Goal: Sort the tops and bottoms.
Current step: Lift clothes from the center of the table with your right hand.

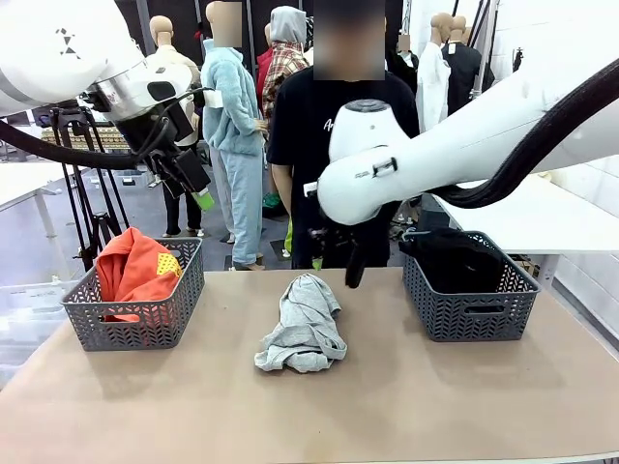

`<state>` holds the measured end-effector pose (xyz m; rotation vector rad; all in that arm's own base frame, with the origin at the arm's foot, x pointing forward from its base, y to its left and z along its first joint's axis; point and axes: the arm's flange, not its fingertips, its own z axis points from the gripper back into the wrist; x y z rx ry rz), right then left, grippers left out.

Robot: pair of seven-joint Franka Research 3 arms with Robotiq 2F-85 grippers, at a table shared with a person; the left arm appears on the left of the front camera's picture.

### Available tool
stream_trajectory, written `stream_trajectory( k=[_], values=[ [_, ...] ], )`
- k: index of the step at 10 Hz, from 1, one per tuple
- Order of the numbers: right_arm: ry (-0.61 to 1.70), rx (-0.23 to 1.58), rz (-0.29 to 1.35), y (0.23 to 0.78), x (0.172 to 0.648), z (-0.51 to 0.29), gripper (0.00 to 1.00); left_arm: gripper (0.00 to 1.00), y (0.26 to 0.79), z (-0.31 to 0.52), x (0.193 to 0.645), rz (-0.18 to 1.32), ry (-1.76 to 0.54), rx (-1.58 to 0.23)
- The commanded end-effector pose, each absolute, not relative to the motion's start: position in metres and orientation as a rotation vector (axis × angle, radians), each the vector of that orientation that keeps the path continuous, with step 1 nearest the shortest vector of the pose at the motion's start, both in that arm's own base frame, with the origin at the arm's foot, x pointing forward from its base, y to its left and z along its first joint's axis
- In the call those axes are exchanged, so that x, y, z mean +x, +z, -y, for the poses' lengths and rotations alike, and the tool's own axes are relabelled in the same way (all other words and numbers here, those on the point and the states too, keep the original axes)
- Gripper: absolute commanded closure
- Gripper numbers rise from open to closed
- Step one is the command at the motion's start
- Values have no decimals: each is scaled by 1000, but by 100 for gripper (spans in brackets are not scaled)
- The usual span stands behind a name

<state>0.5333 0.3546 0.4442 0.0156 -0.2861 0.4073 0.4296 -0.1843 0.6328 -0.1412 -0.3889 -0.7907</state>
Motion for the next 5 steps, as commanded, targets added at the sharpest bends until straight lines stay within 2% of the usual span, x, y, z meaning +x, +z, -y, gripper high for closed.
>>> stream_trajectory(
  k=[1, 3, 5],
  values=[
    [237, -79, 207, 435, 557, -398, 0, 0, 634, 182, 428, 387, -788, -141],
    [160, -155, 164, 413, 571, -417, 0, 0, 634, 182, 428, 387, -788, -141],
    [154, -164, 253, 393, 586, -426, 0, 0, 634, 182, 428, 387, -788, -141]
  ],
)
